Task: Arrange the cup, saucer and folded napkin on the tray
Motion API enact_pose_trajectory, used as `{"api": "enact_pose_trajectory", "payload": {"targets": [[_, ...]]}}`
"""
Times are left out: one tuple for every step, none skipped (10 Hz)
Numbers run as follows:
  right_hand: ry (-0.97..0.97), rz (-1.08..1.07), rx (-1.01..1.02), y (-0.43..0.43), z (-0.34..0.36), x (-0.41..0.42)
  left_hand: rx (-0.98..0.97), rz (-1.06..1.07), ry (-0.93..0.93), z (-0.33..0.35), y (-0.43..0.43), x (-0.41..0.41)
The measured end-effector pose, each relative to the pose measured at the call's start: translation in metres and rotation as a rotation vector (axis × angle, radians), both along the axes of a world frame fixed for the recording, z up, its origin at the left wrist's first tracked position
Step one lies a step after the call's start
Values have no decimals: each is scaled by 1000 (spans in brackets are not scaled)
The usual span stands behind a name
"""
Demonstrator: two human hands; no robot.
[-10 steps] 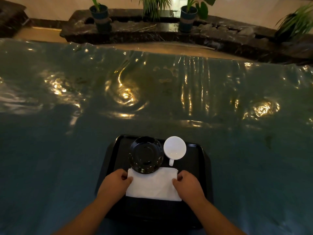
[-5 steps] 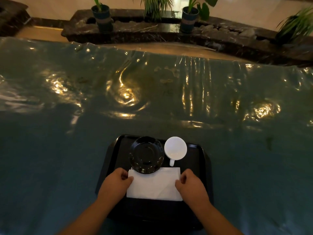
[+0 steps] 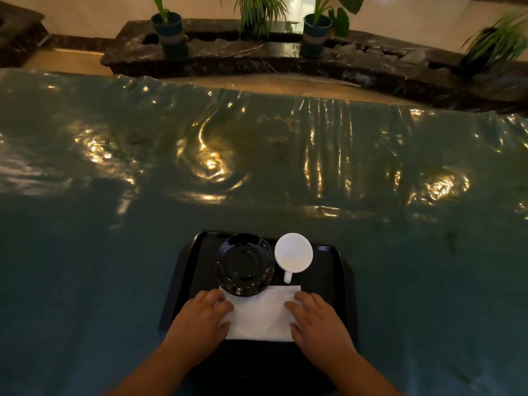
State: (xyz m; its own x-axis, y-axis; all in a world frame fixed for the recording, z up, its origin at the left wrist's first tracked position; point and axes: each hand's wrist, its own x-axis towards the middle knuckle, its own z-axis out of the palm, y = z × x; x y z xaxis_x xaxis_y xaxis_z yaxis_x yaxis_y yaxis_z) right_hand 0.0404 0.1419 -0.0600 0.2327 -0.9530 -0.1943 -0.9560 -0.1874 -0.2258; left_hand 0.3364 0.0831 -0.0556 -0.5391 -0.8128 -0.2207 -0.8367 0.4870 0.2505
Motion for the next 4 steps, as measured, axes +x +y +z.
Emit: {"api": "enact_pose_trajectory", "payload": {"targets": [[-48,-47,-23,-5,8,0,13,58,-17,11,-7,-6],[-78,-113,-89,-19,24,2,32,179,50,28,-18,-18],[-112,-150,-161,-42,49,-1,27,260,131,49,-37,-30],[-147,-189,-177,-63,72,-3,-16,300,196,68,-52,-39]]}}
